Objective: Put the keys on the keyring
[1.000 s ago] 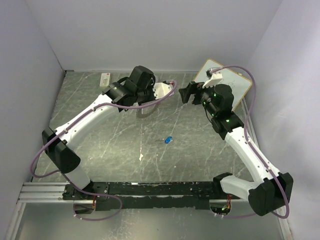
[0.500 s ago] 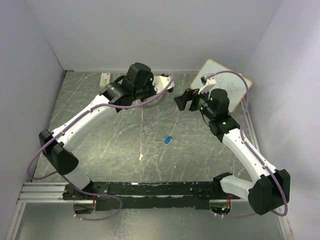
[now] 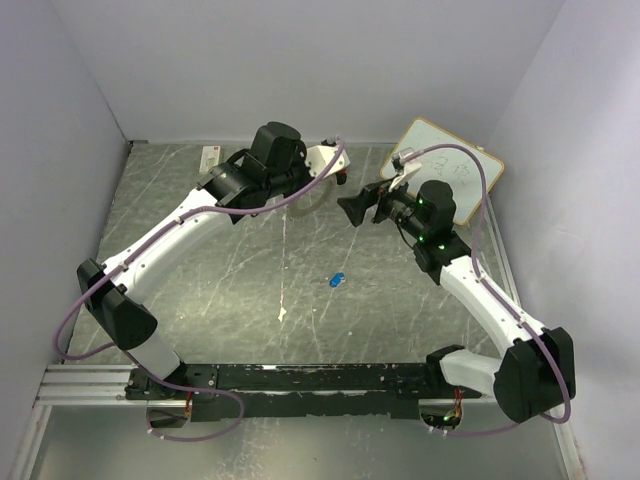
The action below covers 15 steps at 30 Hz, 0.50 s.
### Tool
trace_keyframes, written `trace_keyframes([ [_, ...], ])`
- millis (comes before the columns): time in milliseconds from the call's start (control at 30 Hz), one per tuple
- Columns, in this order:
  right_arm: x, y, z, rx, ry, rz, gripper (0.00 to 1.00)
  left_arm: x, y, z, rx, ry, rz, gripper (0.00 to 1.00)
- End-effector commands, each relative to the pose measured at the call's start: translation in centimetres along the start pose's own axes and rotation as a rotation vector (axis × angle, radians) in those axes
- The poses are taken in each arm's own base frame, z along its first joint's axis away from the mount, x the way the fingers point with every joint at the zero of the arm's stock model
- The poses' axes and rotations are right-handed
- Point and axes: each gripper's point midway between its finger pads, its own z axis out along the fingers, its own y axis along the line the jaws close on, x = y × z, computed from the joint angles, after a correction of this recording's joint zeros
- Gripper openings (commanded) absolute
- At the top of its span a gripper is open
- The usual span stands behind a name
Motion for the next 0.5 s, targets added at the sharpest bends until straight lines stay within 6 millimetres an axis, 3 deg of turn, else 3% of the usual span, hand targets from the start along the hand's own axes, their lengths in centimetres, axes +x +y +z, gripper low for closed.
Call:
trace_keyframes([
  [0,-2.8,0.7,1.1,-0.060,-0.063,-0.042,0.98,-3.6,2.2,-2.0,-0.055,-0.124,-0.041,0.07],
  [233,-4.4,1.1,1.2,-0.061,-0.113,0.007,0.92,-3.8,1.9,-1.8,-0.042,-0.140,-0.061,0.07],
  [467,-6.6,3.0,1.0,-0.170,-0.164,-0.111,0.73,-3.9,1.5,-1.6,-0.019,-0.138,-0.060,0.07],
])
